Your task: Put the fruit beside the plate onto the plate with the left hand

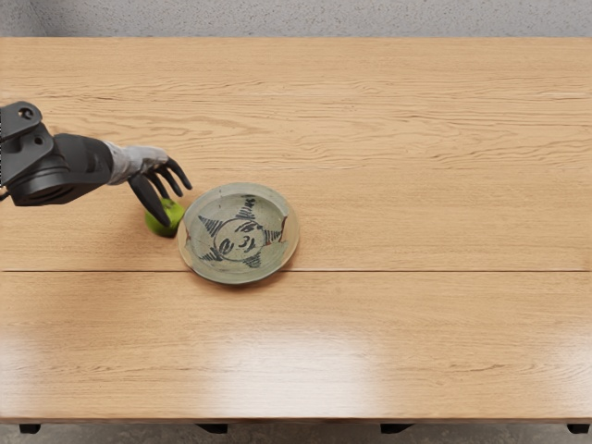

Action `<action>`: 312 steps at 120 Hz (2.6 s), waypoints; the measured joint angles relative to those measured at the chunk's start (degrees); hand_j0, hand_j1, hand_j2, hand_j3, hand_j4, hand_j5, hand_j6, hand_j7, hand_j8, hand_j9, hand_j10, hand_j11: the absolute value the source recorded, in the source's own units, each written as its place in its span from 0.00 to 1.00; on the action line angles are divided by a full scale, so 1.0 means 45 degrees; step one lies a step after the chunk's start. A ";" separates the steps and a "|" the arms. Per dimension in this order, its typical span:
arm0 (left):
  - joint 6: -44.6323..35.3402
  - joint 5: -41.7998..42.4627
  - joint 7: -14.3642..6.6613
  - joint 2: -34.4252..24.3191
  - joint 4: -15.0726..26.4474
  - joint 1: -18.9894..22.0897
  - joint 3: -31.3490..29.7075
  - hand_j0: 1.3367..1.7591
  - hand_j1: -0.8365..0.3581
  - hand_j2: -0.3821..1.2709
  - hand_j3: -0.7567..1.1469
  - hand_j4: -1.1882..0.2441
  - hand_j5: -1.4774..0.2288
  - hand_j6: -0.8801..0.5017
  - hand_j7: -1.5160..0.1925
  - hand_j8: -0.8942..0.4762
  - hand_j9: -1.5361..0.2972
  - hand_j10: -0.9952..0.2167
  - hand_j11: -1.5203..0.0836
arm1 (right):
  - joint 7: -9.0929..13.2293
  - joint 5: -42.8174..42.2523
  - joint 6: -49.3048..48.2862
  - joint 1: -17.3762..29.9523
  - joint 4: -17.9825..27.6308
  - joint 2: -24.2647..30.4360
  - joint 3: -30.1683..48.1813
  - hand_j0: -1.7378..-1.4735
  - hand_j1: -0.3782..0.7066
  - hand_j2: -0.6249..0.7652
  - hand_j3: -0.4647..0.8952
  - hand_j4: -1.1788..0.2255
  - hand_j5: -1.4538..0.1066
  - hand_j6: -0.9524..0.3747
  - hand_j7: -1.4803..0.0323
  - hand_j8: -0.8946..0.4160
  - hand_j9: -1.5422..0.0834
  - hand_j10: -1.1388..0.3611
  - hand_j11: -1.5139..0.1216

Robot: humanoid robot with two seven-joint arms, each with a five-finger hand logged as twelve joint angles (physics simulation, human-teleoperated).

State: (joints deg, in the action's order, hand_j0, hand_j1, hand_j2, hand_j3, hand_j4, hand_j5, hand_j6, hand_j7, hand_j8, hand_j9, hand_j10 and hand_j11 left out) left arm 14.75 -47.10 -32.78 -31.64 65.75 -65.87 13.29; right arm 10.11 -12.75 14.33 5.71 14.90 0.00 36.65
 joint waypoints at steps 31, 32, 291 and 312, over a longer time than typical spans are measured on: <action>-0.0026 0.0057 0.0005 0.0117 -0.0527 0.0185 -0.0378 0.75 0.62 0.33 0.40 0.51 0.52 0.31 0.54 0.24 0.50 0.46 0.56 | 0.0000 0.0002 0.0000 0.0001 -0.0002 0.0000 0.0000 0.30 0.03 0.45 0.34 0.84 0.93 0.72 0.98 0.68 0.95 0.76 0.93; -0.0023 0.0056 0.0004 0.0118 -0.0544 0.0185 -0.0383 0.75 0.62 0.33 0.40 0.51 0.52 0.31 0.54 0.24 0.50 0.46 0.56 | 0.0000 0.0001 0.0000 0.0001 -0.0003 0.0000 0.0000 0.30 0.03 0.45 0.34 0.84 0.93 0.72 0.98 0.68 0.95 0.76 0.93; 0.4504 0.9348 -0.0493 -0.3261 -0.2166 0.1606 0.4120 0.76 0.96 0.24 0.40 0.81 0.84 0.62 0.87 0.63 0.82 0.80 0.92 | 0.0003 0.0000 0.0000 0.0000 0.0004 0.0000 0.0000 0.30 0.03 0.45 0.34 0.84 0.93 0.72 0.98 0.68 0.95 0.76 0.93; 0.4508 1.0037 -0.0493 -0.3281 -0.3644 0.2189 0.4122 0.76 0.97 0.23 0.40 0.81 0.85 0.62 0.87 0.64 0.82 0.80 0.93 | 0.0001 0.0000 0.0000 0.0000 0.0007 0.0000 0.0000 0.30 0.03 0.45 0.34 0.84 0.93 0.72 0.98 0.68 0.95 0.76 0.93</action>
State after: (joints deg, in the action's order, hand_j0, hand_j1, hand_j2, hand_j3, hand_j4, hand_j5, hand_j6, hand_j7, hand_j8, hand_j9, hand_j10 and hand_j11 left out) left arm 35.04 -1.93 -35.00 -46.41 49.35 -56.02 31.84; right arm 10.11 -12.75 14.33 5.71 14.93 0.00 36.65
